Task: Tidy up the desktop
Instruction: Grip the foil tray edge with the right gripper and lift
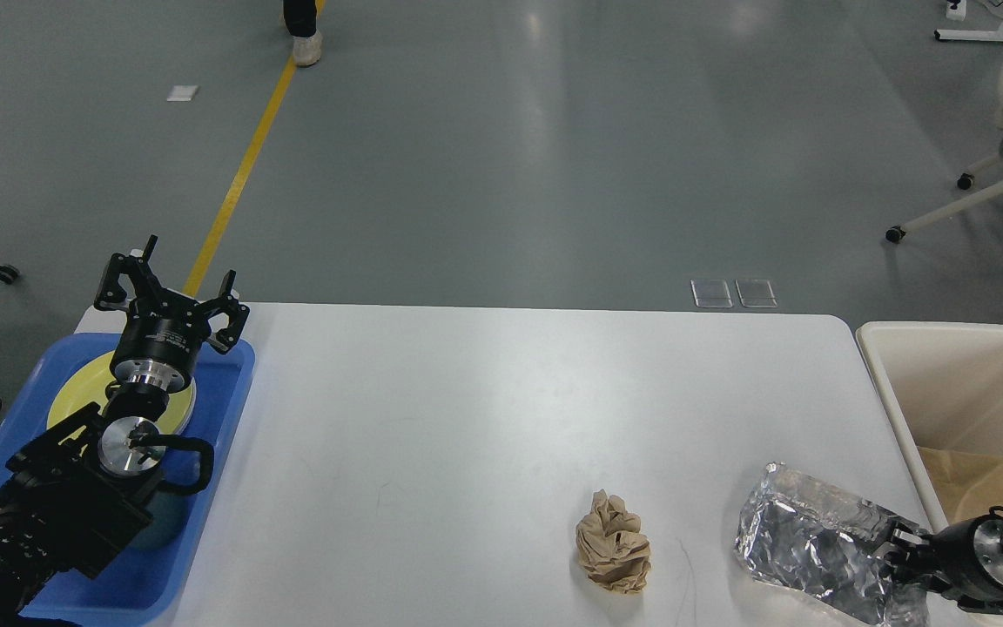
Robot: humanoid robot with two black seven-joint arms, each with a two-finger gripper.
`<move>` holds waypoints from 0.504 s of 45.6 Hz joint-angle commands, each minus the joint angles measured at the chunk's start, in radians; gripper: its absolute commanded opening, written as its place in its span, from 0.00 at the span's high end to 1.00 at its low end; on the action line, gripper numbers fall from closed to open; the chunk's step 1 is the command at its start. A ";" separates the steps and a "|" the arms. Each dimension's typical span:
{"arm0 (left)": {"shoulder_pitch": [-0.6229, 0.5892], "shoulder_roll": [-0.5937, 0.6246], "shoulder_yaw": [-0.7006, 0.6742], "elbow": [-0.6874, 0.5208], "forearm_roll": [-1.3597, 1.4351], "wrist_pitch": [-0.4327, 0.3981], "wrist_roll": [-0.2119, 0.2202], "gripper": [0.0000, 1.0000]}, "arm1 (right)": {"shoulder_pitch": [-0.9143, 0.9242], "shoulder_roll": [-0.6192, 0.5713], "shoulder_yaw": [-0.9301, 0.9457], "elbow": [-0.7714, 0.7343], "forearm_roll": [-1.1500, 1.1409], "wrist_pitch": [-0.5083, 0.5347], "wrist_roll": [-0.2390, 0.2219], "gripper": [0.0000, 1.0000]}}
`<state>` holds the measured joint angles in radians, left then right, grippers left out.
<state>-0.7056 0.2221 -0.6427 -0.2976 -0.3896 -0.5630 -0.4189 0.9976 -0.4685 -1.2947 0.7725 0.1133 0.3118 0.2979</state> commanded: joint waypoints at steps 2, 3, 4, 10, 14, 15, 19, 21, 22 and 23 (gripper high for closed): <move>0.000 0.000 0.000 0.000 0.000 0.000 0.000 0.03 | 0.012 -0.001 -0.003 0.002 0.000 0.007 0.000 1.00; 0.000 0.000 0.000 0.000 0.000 0.000 0.000 0.03 | 0.013 -0.001 -0.005 0.001 0.000 0.007 0.000 1.00; 0.000 0.000 0.000 0.000 0.000 0.000 0.000 0.03 | 0.016 -0.001 -0.006 0.002 0.000 0.007 0.000 1.00; 0.000 0.000 0.000 0.000 0.000 0.000 0.000 0.03 | 0.053 -0.010 -0.020 0.005 0.000 0.049 0.000 1.00; 0.000 0.000 0.000 0.000 0.000 0.000 0.000 0.03 | 0.095 -0.036 -0.025 0.005 -0.001 0.128 0.000 1.00; 0.000 0.000 0.000 0.000 0.000 0.000 0.000 0.03 | 0.108 -0.044 -0.026 0.005 -0.001 0.153 0.000 1.00; 0.000 0.000 0.000 0.000 0.000 0.000 -0.001 0.03 | 0.177 -0.056 -0.058 0.019 -0.003 0.268 0.000 1.00; 0.000 0.000 0.000 0.000 0.000 0.000 0.000 0.03 | 0.222 -0.061 -0.081 0.030 -0.001 0.334 0.000 1.00; 0.000 0.000 0.000 0.000 0.000 0.000 0.000 0.03 | 0.243 -0.062 -0.092 0.034 -0.003 0.363 0.000 1.00; 0.000 0.000 0.000 0.000 0.000 0.000 0.000 0.03 | 0.263 -0.062 -0.101 0.037 -0.003 0.395 0.001 1.00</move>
<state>-0.7056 0.2222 -0.6427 -0.2976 -0.3897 -0.5630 -0.4189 1.1608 -0.5212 -1.3477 0.7890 0.1113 0.5546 0.2977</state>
